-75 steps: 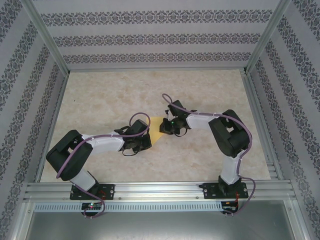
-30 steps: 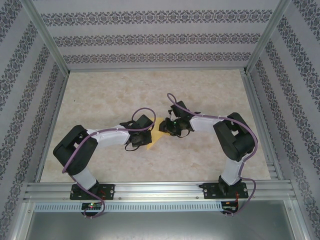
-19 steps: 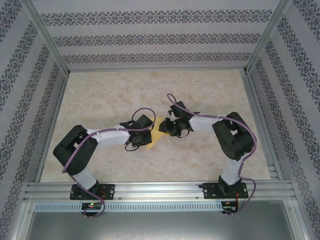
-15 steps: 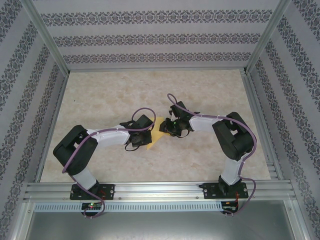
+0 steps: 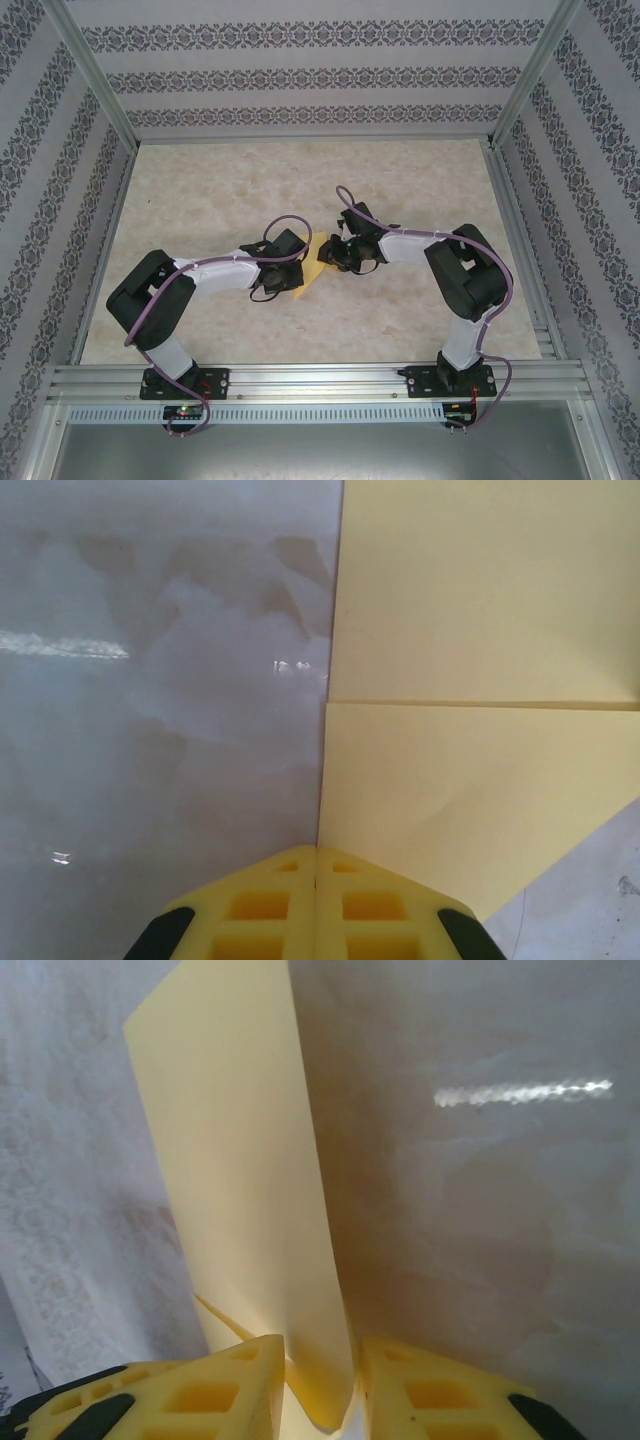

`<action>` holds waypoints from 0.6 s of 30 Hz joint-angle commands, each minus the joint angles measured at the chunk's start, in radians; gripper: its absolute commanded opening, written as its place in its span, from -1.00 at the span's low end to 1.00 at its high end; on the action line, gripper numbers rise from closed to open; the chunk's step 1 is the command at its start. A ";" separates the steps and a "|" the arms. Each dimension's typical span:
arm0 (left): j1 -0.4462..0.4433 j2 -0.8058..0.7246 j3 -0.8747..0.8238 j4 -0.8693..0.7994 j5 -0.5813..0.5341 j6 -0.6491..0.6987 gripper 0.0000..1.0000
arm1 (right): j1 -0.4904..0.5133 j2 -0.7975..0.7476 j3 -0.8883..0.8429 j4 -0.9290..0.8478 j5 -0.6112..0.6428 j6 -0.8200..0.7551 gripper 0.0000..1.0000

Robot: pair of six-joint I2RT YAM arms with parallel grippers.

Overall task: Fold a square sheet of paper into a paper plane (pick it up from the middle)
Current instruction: Fourth fold the wing at the center of the table.

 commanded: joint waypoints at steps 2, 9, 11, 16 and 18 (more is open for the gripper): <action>0.008 0.015 0.016 -0.046 -0.014 -0.009 -0.93 | -0.010 -0.010 -0.016 0.029 -0.023 0.014 -0.49; 0.008 0.016 0.015 -0.046 -0.013 -0.006 -0.93 | -0.028 -0.052 -0.029 -0.030 0.043 -0.021 -0.45; 0.008 0.017 0.015 -0.046 -0.012 -0.005 -0.93 | -0.031 -0.062 -0.031 -0.035 0.049 -0.026 -0.44; 0.008 0.018 0.014 -0.044 -0.009 -0.004 -0.93 | -0.028 -0.045 -0.024 -0.021 0.023 -0.025 -0.48; 0.007 0.017 0.015 -0.043 -0.009 -0.004 -0.93 | -0.025 -0.034 -0.022 -0.014 0.016 -0.019 -0.51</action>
